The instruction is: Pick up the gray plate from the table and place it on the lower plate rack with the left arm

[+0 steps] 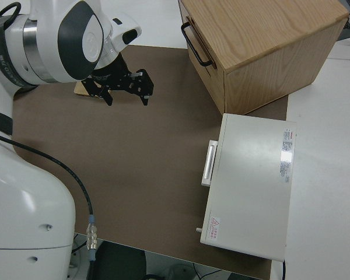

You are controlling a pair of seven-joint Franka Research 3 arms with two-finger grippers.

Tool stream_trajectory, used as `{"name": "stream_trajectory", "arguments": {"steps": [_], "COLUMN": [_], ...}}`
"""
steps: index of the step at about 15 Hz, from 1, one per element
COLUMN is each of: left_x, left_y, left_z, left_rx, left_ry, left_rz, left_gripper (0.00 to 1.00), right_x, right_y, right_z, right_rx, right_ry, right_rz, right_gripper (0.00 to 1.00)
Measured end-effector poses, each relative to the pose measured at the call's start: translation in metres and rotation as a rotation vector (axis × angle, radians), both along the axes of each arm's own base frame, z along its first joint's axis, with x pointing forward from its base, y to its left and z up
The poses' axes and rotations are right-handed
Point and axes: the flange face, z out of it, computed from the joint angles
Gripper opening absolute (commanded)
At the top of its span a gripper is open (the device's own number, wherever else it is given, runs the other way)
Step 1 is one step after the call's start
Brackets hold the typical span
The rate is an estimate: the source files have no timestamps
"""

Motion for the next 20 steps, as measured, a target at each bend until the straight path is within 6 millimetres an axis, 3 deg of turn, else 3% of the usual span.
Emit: {"name": "stream_trajectory", "arguments": {"steps": [7, 13, 17, 20], "left_x": [-0.003, -0.007, 0.001, 0.005], "left_y": [0.020, 0.021, 0.007, 0.008], "left_z": [0.006, 0.006, -0.018, -0.042], "left_rx": [0.298, 0.511, 0.685, 0.753], "left_ry": [0.035, 0.067, 0.054, 0.060], "left_rz": [-0.001, 0.028, 0.106, 0.125], "left_gripper": [0.00, 0.00, 0.00, 0.00], "right_x": [0.000, 0.000, 0.000, 0.000], "right_y": [0.000, 0.000, 0.000, 0.000], "right_z": [0.000, 0.000, 0.000, 0.000], "right_rx": [0.000, 0.000, 0.000, 0.000], "right_ry": [0.000, 0.000, 0.000, 0.000], "right_rz": [0.000, 0.000, 0.000, 0.000], "right_gripper": [0.983, 0.983, 0.983, 0.983]}}
